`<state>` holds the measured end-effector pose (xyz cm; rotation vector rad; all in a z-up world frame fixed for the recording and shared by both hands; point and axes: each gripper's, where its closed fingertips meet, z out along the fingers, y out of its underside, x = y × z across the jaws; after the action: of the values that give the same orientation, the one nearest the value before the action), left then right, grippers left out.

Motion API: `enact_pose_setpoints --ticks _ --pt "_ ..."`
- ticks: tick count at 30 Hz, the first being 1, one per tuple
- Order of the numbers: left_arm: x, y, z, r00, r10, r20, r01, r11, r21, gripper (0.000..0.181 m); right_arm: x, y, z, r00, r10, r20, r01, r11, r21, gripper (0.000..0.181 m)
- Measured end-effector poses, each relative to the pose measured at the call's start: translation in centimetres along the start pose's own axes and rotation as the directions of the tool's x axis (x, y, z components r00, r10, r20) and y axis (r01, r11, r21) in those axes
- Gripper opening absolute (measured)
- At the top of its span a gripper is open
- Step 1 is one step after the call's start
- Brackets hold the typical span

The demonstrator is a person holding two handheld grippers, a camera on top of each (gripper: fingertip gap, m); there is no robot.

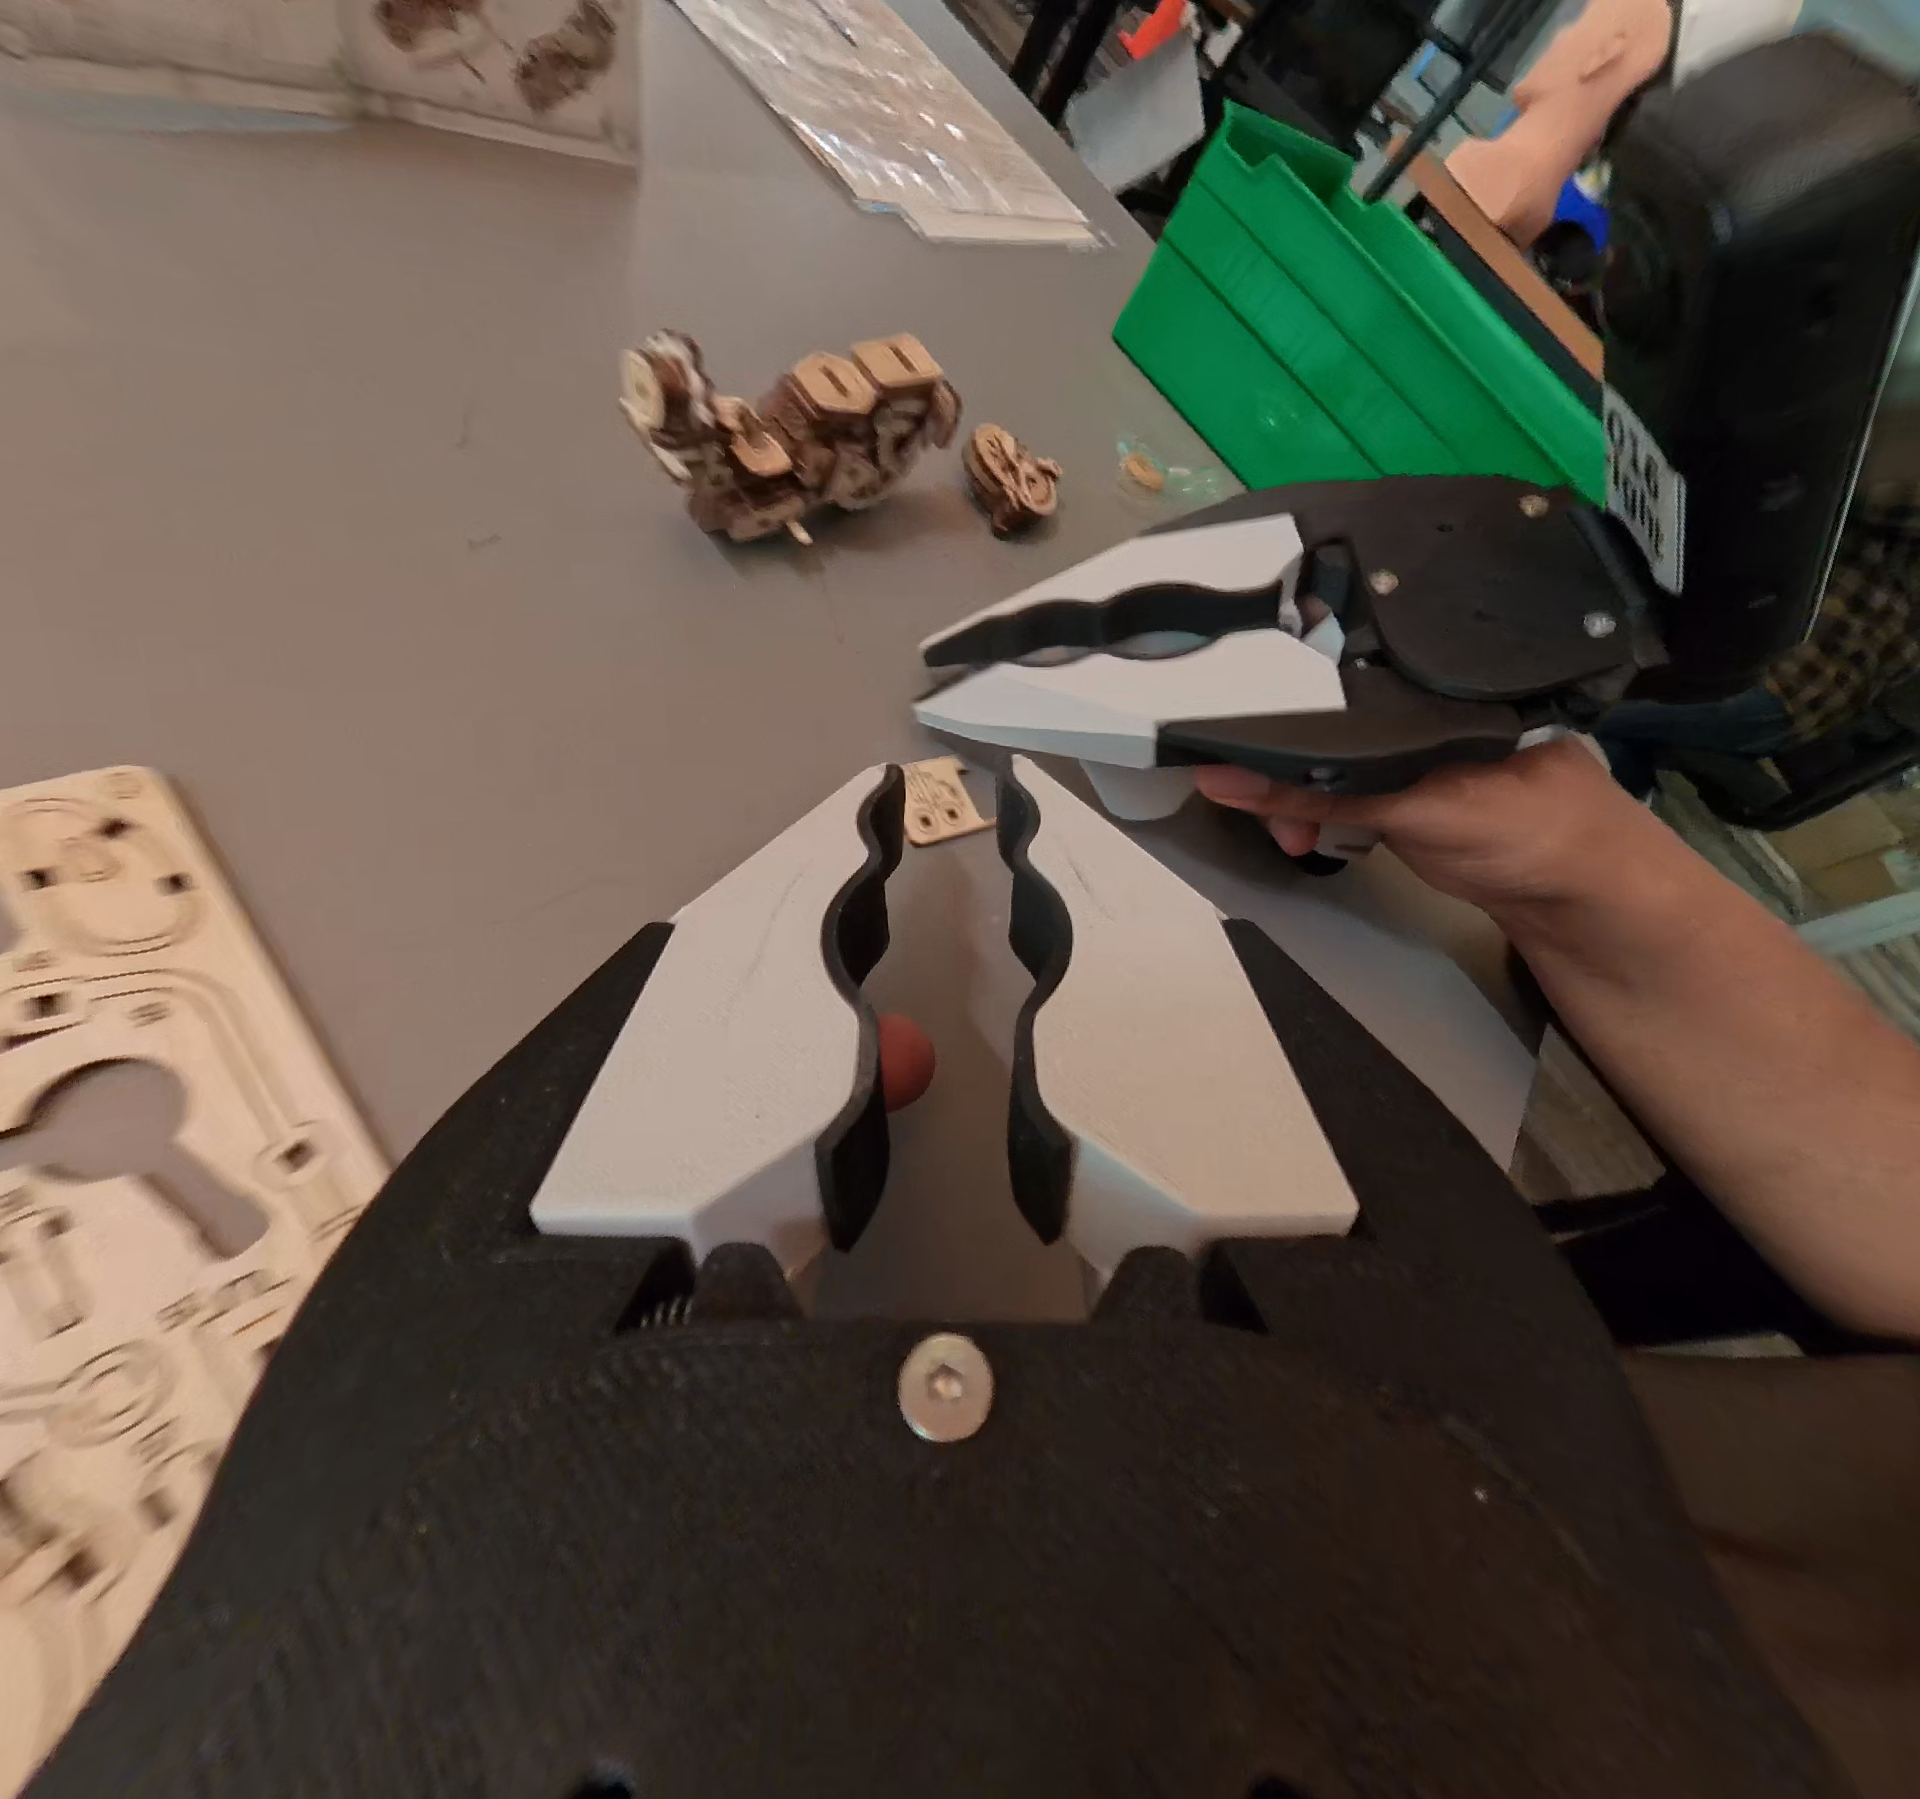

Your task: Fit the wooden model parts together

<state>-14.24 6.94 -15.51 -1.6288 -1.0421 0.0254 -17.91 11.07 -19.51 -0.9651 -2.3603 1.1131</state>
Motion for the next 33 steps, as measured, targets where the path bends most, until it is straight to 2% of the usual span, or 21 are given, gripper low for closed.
enact_pose_setpoints --ticks 3,5,8,11,13,15,22,28,33 --pt "-1.2 -2.3 -1.7 0.999 -0.025 0.04 0.022 0.996 0.082 0.016 0.2 -0.5 -0.3 1.0 0.009 0.012 -0.01 0.999 0.034 0.017" --pt "-3.4 -3.8 -3.2 0.992 -0.048 0.118 0.033 0.991 0.13 0.02 0.4 -0.9 -0.4 0.999 0.026 0.022 -0.028 0.998 0.06 0.018" --pt "-7.3 -5.0 -5.4 0.965 -0.086 0.248 0.048 0.987 0.155 0.041 0.4 -1.8 -0.5 0.998 0.055 0.044 -0.059 0.993 0.106 0.017" --pt "-10.9 -3.7 -6.7 0.914 -0.034 0.405 0.029 0.999 0.017 0.079 0.3 -2.0 -0.3 0.997 0.061 0.05 -0.066 0.992 0.11 0.017" --pt "-12.9 -2.8 -8.0 0.859 0.044 0.511 -0.003 0.997 -0.08 0.087 0.4 -1.9 -0.2 0.998 0.053 0.039 -0.056 0.993 0.1 0.016" --pt "-13.8 -2.3 -8.9 0.821 0.106 0.561 -0.035 0.99 -0.136 0.087 0.4 -1.9 -0.2 0.998 0.046 0.029 -0.049 0.994 0.099 0.016" --pt "-13.9 0.3 -8.2 0.771 0.243 0.588 -0.067 0.95 -0.305 0.088 0.5 -1.8 -0.1 0.998 0.055 0.028 -0.057 0.994 0.092 0.015" --pt "-14.2 0.6 -8.3 0.754 0.243 0.611 -0.052 0.948 -0.314 0.096 0.3 -1.7 0.1 0.999 0.041 0.026 -0.043 0.996 0.08 0.015" --pt "-14.0 1.4 -7.7 0.779 0.219 0.587 -0.026 0.947 -0.319 0.098 0.2 -1.6 0.2 0.999 0.028 0.021 -0.029 0.997 0.071 0.015"
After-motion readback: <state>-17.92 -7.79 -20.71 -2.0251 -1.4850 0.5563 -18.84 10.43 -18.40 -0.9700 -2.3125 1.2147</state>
